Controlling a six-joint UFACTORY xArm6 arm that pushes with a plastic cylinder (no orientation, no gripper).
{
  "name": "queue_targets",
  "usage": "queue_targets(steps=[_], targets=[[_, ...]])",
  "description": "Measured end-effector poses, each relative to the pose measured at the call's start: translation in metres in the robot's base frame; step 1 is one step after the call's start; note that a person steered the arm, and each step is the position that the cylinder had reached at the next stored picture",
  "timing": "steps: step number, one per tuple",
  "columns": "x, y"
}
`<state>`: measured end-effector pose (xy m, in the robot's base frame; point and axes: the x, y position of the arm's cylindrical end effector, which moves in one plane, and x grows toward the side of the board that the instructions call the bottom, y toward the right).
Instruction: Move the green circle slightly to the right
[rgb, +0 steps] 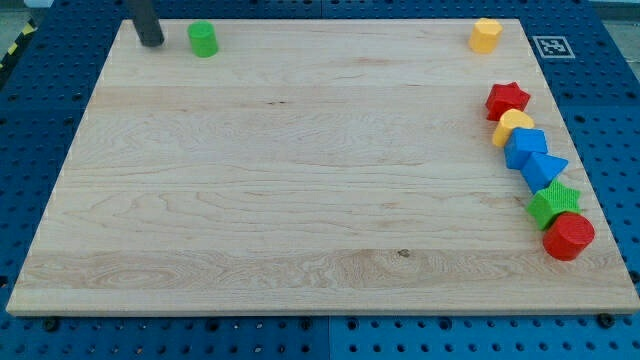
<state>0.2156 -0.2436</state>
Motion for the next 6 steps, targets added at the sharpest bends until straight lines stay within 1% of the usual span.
queue_targets(steps=[1,2,3,5,6], targets=[[-0.007,0.037],[0.028,0.104],[0.038,0.124],[0.040,0.039],[0.057,0.052]])
